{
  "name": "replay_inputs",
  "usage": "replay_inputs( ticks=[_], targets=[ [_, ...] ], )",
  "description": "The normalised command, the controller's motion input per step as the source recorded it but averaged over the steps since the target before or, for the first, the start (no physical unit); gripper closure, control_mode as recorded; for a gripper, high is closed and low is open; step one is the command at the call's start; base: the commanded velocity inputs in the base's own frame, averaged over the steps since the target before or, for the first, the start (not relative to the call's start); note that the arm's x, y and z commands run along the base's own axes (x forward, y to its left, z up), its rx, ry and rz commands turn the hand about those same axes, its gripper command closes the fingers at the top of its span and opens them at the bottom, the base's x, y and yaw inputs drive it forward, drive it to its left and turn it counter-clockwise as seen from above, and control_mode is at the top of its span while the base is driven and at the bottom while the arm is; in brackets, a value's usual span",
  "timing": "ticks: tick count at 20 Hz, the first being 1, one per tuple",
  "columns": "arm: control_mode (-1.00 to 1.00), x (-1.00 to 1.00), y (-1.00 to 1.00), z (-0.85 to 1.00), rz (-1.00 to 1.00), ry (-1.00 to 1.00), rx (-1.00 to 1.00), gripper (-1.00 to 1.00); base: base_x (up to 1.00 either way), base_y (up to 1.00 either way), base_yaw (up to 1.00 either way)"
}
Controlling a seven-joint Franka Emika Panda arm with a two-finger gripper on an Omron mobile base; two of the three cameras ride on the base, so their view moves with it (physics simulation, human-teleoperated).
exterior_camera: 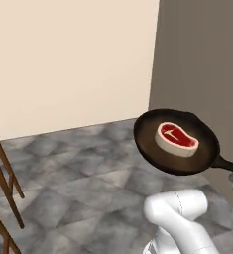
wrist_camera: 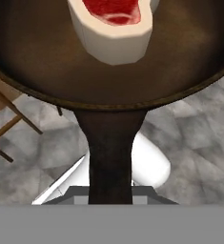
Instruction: Pick up the pan with the steak in it and place it on the dining table. Then place the steak on the plate.
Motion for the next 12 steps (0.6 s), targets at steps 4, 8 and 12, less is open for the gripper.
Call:
replay_inputs(
  ticks=[4,8,12],
  targets=[
    [1.00,0.00,0.00,0.00,0.00,0.00,0.00,1.00,0.00,0.00,0.50],
    [1.00,0.00,0.00,0.00,0.00,0.00,0.00,1.00,0.00,0.00,0.50],
    [1.00,0.00,0.00,0.00,0.00,0.00,0.00,1.00,-0.01,0.00,0.50]
  ],
)
